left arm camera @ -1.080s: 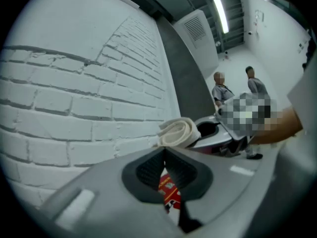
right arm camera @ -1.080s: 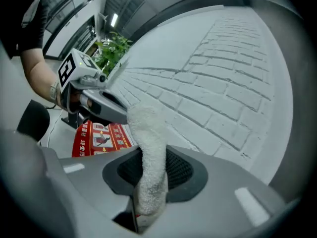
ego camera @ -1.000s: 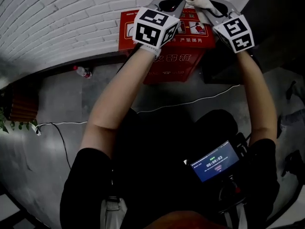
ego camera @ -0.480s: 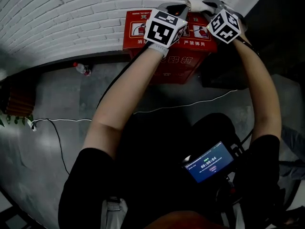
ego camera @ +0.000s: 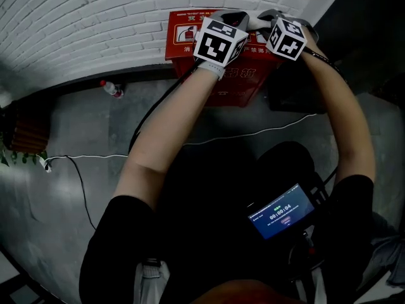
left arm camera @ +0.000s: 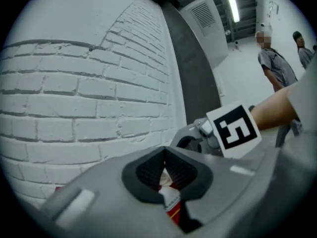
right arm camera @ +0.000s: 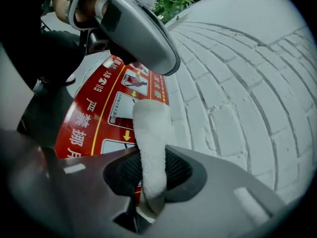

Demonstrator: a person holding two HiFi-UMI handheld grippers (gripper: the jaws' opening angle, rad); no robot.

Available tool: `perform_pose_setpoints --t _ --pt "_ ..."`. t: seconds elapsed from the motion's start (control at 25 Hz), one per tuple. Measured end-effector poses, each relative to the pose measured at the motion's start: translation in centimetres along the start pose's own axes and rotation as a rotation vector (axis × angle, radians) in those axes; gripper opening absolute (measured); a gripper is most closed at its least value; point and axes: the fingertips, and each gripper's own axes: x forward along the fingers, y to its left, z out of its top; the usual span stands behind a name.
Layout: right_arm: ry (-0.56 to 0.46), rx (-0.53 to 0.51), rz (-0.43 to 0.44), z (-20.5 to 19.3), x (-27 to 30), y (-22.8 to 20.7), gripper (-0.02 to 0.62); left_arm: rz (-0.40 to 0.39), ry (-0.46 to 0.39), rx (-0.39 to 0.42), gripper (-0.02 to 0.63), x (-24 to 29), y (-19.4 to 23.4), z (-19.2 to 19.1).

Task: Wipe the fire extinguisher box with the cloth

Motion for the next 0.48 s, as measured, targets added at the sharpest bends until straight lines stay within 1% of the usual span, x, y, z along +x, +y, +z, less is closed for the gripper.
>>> perform_pose_setpoints --t 0.28,0.48 --pt "-0.026 0.006 0.06 0.2 -0.5 2.6 0.092 0.019 0.013 -0.022 -0.002 -0.5 -0.5 -2.5" --pt "-0.031 0.006 0.122 0.8 -3.0 5.3 0.092 0.022 0.01 -0.022 -0.002 -2.1 -1.9 -3.1"
